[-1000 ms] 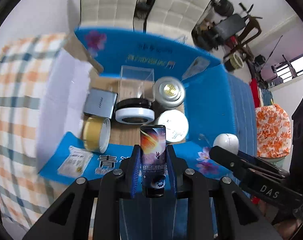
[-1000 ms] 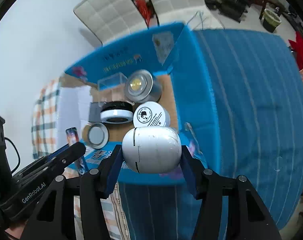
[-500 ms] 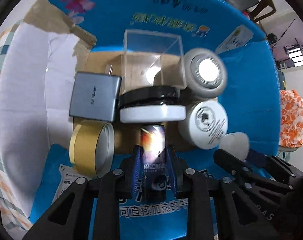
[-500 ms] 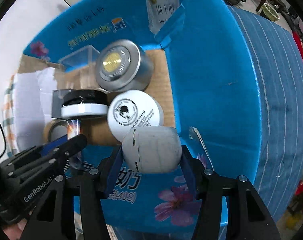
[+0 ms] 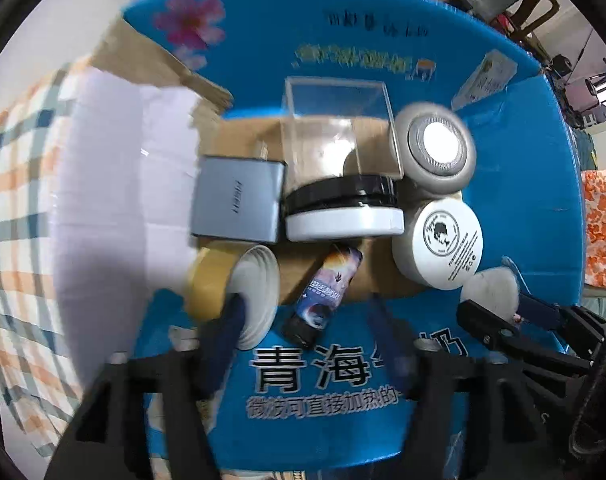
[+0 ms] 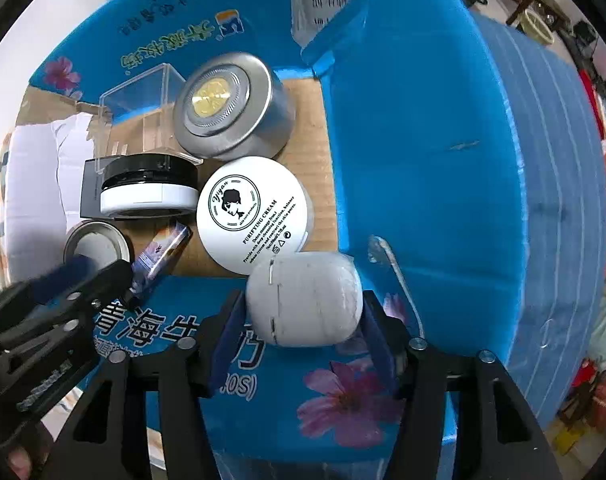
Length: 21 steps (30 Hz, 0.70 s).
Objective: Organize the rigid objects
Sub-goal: 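Lower the can and egg-shaped object into the box and open both tools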
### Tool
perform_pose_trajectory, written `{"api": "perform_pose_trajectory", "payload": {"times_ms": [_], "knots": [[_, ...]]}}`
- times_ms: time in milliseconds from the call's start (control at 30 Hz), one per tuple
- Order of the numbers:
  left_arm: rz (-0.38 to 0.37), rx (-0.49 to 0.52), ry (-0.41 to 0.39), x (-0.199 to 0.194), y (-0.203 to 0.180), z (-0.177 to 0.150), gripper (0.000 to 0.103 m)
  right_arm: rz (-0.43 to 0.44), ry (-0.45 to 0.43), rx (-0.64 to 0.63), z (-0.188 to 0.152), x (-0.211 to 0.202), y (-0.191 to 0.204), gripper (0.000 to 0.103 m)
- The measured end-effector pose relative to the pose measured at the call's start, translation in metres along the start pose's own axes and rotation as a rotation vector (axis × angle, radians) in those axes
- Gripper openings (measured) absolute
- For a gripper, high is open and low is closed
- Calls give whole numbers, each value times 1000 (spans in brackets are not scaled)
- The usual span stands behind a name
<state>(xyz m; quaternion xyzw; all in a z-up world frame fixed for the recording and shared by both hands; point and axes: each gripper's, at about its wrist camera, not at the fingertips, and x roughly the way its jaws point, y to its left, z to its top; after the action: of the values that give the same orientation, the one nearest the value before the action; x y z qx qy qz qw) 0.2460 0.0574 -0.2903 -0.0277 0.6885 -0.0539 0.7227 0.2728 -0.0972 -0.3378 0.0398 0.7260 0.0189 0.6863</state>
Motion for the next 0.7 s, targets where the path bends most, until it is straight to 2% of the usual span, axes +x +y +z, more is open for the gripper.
{"api": "perform_pose_trajectory", "payload": {"times_ms": [67, 100, 233, 300, 367, 533, 700], "knots": [[6, -5, -22, -8, 1, -4, 81, -20, -28, -6, -2, -7, 0, 79], [9, -7, -29, -12, 2, -6, 87, -28, -44, -9, -3, -12, 0, 81], [47, -17, -54, -23, 12, -13, 102, -78, -84, -39, -5, -26, 4, 83], [65, -24, -65, -24, 19, -17, 103, -106, -109, -56, -7, -33, 6, 99], [67, -33, -71, -26, 23, -16, 103, -117, -124, -63, -10, -39, 5, 103], [75, -44, -85, -31, 26, -16, 103, -114, -131, -47, -8, -47, 5, 103], [89, -55, -171, -73, 17, -19, 103, -79, -171, -38, -24, -72, 0, 103]]}}
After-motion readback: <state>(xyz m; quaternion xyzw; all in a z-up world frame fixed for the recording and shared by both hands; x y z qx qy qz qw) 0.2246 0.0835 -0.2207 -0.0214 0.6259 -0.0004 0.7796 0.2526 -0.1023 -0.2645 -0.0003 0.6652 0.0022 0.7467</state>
